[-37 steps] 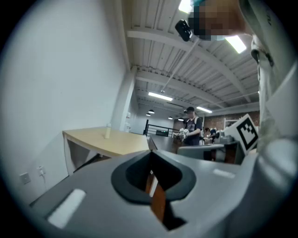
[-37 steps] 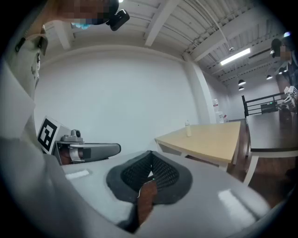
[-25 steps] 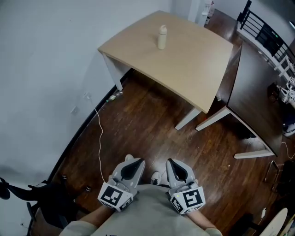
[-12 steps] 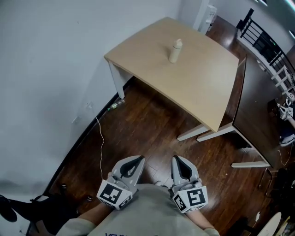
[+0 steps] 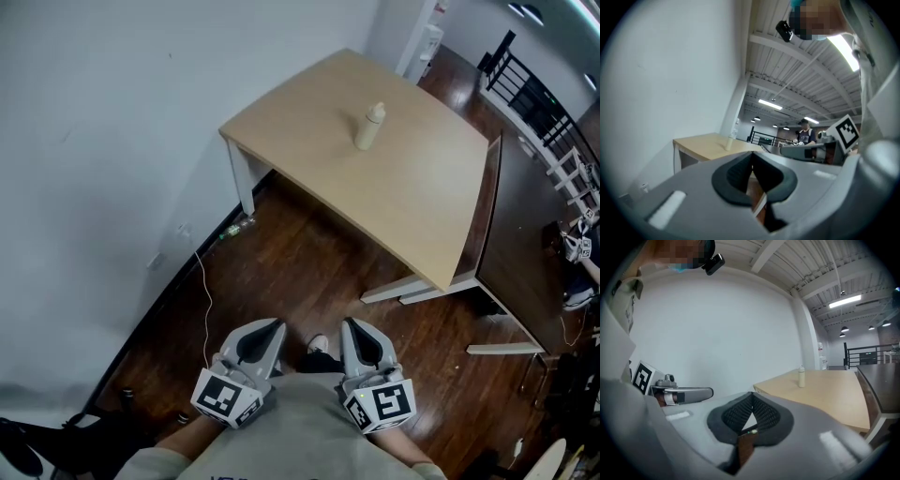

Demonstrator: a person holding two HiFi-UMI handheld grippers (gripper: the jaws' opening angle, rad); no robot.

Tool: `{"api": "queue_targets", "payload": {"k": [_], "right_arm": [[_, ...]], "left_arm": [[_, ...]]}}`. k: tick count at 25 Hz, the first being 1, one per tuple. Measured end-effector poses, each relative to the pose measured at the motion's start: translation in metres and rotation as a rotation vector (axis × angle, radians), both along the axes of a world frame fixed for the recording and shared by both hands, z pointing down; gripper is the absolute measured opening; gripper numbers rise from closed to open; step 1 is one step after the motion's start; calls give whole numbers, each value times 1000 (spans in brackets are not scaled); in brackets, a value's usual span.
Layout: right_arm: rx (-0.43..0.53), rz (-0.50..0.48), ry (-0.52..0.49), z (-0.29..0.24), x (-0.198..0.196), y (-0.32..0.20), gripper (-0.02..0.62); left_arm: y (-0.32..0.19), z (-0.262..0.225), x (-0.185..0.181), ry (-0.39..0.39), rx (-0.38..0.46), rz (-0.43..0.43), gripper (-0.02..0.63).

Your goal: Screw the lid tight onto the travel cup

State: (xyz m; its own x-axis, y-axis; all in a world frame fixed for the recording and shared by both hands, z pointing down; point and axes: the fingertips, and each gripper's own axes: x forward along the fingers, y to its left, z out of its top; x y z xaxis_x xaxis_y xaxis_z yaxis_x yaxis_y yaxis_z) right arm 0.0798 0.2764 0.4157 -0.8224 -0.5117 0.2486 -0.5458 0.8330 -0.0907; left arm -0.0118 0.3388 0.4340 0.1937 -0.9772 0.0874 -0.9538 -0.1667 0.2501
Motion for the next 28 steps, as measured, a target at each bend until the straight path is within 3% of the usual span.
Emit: {"api": "queue_targets", "payload": {"k": [7,13,22,28], "right_arm": [[-25,-44,-30,10,-27,-41,-3],[-53,-88,-81,14,-49,-110,-3],[-54,-78,-140,3,-41,-215,-3],[-60,11,-182,4,-16,-265,-3]], "left_arm": [[-31,7,-27,-31,-38,-63,3],[-92,7,-49,-71,-74,-126,3],[-204,-10,-37,-127,-71,-104,3],[-257,-13,-20,-170,-77,-24,3]]}}
